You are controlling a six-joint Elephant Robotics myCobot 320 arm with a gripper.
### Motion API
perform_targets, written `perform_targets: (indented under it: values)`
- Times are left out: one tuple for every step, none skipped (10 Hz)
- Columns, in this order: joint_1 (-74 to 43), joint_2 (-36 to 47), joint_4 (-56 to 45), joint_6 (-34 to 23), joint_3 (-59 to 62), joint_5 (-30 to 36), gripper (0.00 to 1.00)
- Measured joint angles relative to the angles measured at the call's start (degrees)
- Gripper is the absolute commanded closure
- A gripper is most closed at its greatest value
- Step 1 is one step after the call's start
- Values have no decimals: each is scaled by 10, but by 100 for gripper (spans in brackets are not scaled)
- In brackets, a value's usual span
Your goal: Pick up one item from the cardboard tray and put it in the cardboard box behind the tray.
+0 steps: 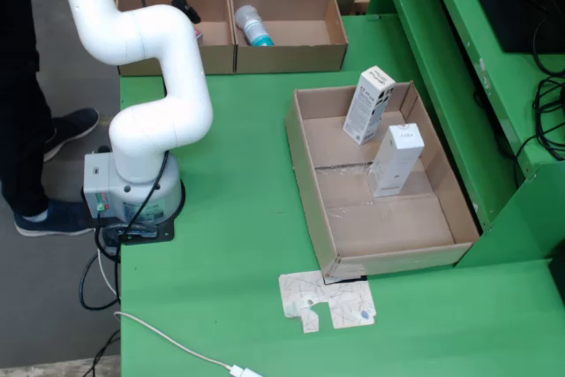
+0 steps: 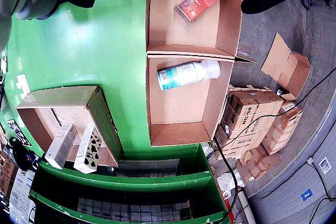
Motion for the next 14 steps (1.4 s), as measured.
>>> perform_targets:
  values:
    - [0,0,0,0,0,0,0]
    - [0,0,0,0,0,0,0]
    - [0,0,0,0,0,0,0]
    - [0,0,0,0,0,0,0]
    - [0,0,0,0,0,0,0]
    - [0,0,0,0,0,0,0]
    - [0,0,0,0,0,0,0]
    - [0,0,0,0,0,0,0]
    - [0,0,0,0,0,0,0]
    - [0,4,-3,0,0,2,0]
    - [-9,13,-8,-9,0,4,0]
    - [-33,23,-21,-32,0,13,0]
    - [-49,27,-31,-40,0,17,0]
    - [-47,27,-33,-40,0,19,0]
